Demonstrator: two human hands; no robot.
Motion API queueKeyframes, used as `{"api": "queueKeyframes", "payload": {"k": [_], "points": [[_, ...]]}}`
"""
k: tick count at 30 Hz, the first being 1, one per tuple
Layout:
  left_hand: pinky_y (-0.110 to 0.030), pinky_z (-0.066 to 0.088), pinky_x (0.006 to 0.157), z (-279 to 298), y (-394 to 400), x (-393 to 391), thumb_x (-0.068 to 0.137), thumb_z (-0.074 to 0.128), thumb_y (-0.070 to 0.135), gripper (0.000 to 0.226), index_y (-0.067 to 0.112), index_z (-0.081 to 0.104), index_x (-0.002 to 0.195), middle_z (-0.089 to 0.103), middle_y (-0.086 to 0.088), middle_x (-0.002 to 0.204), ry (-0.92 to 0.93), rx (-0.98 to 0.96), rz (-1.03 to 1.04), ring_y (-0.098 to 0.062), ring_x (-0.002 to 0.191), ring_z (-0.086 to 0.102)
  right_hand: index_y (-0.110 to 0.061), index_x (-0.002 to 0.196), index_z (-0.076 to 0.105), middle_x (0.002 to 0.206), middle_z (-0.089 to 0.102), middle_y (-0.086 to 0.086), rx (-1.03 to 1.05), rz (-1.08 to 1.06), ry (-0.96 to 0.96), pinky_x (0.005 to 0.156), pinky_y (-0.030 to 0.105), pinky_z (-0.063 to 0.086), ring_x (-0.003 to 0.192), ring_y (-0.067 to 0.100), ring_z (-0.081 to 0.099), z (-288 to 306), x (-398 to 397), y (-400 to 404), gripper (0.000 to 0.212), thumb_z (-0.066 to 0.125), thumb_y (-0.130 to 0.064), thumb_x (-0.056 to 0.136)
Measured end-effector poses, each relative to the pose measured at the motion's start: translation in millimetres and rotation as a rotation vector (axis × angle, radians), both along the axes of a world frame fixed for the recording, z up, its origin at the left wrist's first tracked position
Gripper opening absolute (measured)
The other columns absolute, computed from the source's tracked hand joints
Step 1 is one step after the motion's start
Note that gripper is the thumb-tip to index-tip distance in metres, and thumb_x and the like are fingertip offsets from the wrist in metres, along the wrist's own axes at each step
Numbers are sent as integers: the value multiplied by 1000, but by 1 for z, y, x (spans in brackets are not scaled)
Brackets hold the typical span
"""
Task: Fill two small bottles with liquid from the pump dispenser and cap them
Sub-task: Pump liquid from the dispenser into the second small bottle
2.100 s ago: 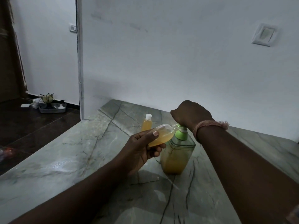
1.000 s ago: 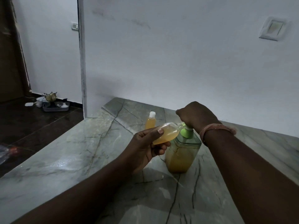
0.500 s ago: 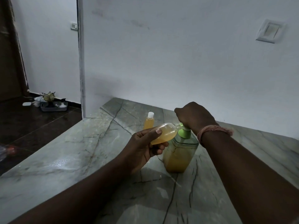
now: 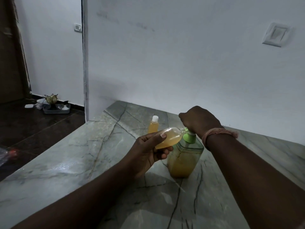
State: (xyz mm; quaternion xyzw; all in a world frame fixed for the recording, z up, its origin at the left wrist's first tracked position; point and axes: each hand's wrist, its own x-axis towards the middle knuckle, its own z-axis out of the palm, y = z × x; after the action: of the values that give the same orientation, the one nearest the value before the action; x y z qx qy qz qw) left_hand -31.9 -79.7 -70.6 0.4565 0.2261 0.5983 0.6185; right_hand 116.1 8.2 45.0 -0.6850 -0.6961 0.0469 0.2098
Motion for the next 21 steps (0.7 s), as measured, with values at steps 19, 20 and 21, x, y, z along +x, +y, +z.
{"api": "queueKeyframes", "payload": {"k": [19,20,21], "points": [[-24,54,62,0,-2,2,94,57,20,25,12,72,111,66,-19,85,5,-3,11,-16,67,61,-17,63,51,69,55,3,35,5,-65,65,29,43,70,27,57,1,0,5,25,52,-36,79],[-24,54,61,-1,0,1,94,56,19,25,11,72,112,66,-20,85,7,-1,16,-17,67,61,-17,60,49,67,54,4,32,9,-21,62,29,41,66,26,55,-2,0,7,25,52,-34,78],[-24,54,61,-1,0,1,94,56,19,25,9,70,113,66,-20,84,7,-1,20,-17,66,61,-16,58,48,65,54,6,13,9,22,59,28,39,62,26,53,-5,0,8,24,51,-32,76]]}}
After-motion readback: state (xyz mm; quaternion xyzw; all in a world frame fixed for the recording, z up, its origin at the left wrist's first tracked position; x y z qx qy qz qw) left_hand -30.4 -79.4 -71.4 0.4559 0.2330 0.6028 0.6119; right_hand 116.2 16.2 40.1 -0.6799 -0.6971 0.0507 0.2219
